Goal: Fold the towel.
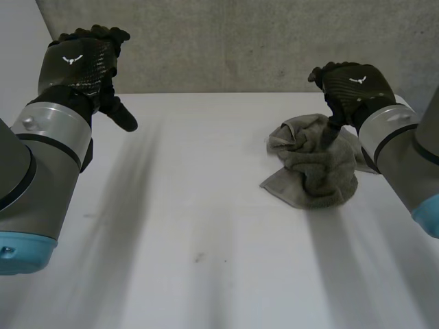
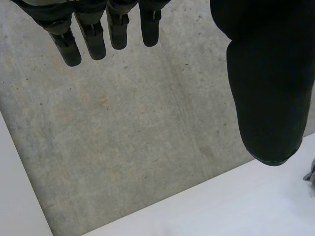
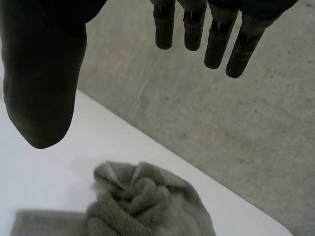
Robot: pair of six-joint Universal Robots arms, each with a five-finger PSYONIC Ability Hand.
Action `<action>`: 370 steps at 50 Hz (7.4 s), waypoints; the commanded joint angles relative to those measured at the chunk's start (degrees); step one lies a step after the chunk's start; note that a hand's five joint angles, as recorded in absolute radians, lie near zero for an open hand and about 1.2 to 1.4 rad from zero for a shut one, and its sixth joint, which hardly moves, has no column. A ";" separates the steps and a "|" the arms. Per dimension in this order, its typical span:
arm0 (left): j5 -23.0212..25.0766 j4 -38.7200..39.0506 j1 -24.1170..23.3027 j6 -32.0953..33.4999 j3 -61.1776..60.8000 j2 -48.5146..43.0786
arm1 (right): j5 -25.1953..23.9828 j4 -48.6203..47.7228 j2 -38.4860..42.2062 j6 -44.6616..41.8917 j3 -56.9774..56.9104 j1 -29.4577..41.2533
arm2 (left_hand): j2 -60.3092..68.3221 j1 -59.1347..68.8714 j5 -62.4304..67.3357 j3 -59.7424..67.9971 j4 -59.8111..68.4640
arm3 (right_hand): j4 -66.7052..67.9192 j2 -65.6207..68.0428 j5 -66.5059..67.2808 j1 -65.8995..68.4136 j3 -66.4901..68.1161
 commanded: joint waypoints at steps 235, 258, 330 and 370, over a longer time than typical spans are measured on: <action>17.76 -13.97 -23.78 -2.37 27.84 -41.42 | -27.58 -3.21 -1.56 -0.27 24.37 -25.48 | 28.65 28.36 26.61 28.66 28.65 | -4.71 -4.29 -3.51 -2.70 -3.76; -8.53 -15.92 -13.35 10.28 7.15 -16.59 | -28.02 -4.00 -1.03 -4.74 26.13 -19.43 | 70.51 70.23 68.48 70.52 70.51 | -4.71 -4.29 -3.51 -2.70 -3.76; 11.95 0.79 13.48 -1.49 -11.17 15.17 | -22.31 5.49 -7.86 -9.51 -6.90 -5.97 | 70.51 70.23 68.48 70.52 70.51 | 65.29 65.71 66.49 67.30 66.24; 14.15 21.62 16.12 -14.49 13.50 -11.11 | -10.96 15.87 22.09 -17.24 -58.77 -0.52 | 70.51 70.23 68.48 70.52 70.51 | 65.29 65.71 66.49 67.30 66.24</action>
